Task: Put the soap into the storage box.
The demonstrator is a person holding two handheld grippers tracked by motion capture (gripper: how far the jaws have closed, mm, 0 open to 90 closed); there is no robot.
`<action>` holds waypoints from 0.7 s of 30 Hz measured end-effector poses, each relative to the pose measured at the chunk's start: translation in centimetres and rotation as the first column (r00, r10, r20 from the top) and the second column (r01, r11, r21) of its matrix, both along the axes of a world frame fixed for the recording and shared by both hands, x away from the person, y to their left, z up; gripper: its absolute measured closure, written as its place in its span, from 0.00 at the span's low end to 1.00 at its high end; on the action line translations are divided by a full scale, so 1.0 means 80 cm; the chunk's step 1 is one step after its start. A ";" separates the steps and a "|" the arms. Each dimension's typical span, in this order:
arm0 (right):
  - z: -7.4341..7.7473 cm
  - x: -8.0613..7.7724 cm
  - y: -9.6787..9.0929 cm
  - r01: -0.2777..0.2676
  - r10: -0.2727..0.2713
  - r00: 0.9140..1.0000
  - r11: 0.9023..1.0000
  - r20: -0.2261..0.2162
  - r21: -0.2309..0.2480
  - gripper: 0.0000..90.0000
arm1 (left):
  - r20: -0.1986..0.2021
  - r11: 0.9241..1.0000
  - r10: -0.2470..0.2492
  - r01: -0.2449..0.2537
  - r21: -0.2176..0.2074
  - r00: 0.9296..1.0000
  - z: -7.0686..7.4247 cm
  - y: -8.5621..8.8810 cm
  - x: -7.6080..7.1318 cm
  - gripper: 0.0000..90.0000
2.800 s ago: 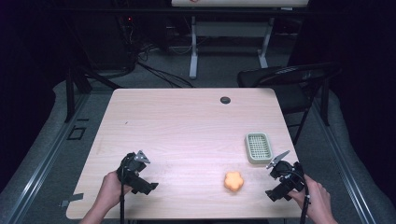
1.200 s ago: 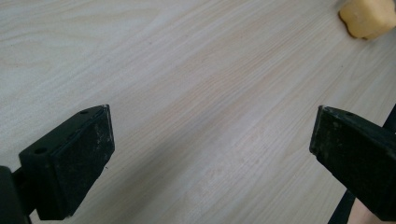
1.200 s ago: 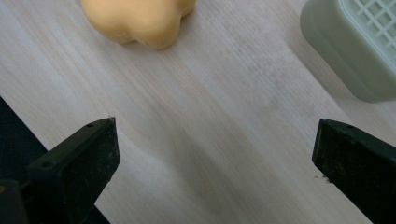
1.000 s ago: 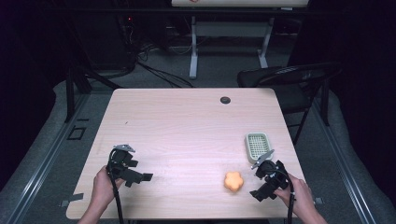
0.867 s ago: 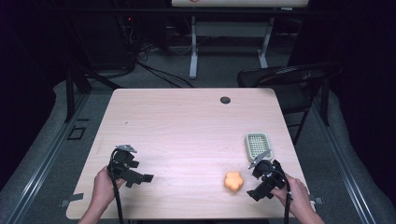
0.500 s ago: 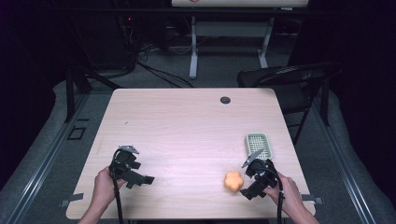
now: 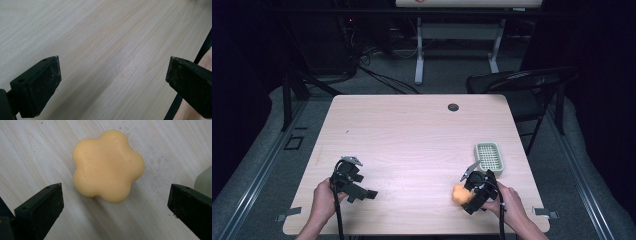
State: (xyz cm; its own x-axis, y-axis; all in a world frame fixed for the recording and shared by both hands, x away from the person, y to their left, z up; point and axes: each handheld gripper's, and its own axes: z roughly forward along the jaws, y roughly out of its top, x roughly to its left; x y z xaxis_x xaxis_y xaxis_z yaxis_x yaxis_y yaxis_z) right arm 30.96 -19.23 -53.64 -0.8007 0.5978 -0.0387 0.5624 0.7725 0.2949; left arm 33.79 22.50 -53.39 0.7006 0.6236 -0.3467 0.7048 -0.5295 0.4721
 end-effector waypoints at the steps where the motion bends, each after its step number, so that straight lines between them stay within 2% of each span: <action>1: 0.000 0.001 0.002 0.002 -0.002 1.000 1.000 0.003 -0.009 0.00 | 0.000 1.000 -0.001 0.001 0.001 1.000 0.000 0.000 0.000 0.00; 4: -0.004 0.005 0.008 -0.002 0.002 1.000 1.000 -0.004 0.005 0.02 | -0.002 1.000 0.000 0.000 0.000 1.000 0.000 0.000 0.000 0.00; 5: -0.003 0.006 0.011 -0.008 0.008 1.000 1.000 -0.004 -0.014 0.02 | -0.006 1.000 0.007 -0.007 -0.010 1.000 0.000 0.000 -0.001 0.00; 9: -0.005 0.009 0.016 -0.009 0.009 1.000 1.000 -0.010 -0.003 0.05 | -0.008 1.000 -0.001 0.001 -0.009 1.000 0.000 0.000 0.000 0.00; 13: -0.005 0.014 0.019 -0.018 0.017 1.000 1.000 -0.021 -0.023 0.09 | -0.009 1.000 -0.005 0.005 -0.008 1.000 -0.001 -0.001 0.000 0.00; 14: -0.006 0.013 0.020 -0.013 0.013 1.000 1.000 -0.023 -0.010 0.10 | -0.010 1.000 -0.007 0.007 -0.006 1.000 -0.001 -0.001 0.000 0.00; 20: -0.010 0.018 0.027 -0.012 0.011 0.999 0.999 -0.042 -0.032 0.17 | -0.012 1.000 -0.008 0.008 -0.009 1.000 -0.001 -0.001 0.000 0.00; 21: -0.010 0.018 0.028 -0.011 0.009 0.999 0.999 -0.040 -0.048 0.19 | -0.011 1.000 -0.011 0.011 -0.007 1.000 -0.001 -0.002 0.000 0.00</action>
State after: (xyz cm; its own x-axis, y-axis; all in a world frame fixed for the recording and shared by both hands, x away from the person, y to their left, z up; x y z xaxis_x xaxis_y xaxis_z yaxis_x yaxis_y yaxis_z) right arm 32.44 -17.01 -54.43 -0.8081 0.5880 -0.0356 0.5651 0.7908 0.2352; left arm 33.78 22.36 -53.44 0.7033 0.6138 -0.3587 0.7045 -0.5339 0.4676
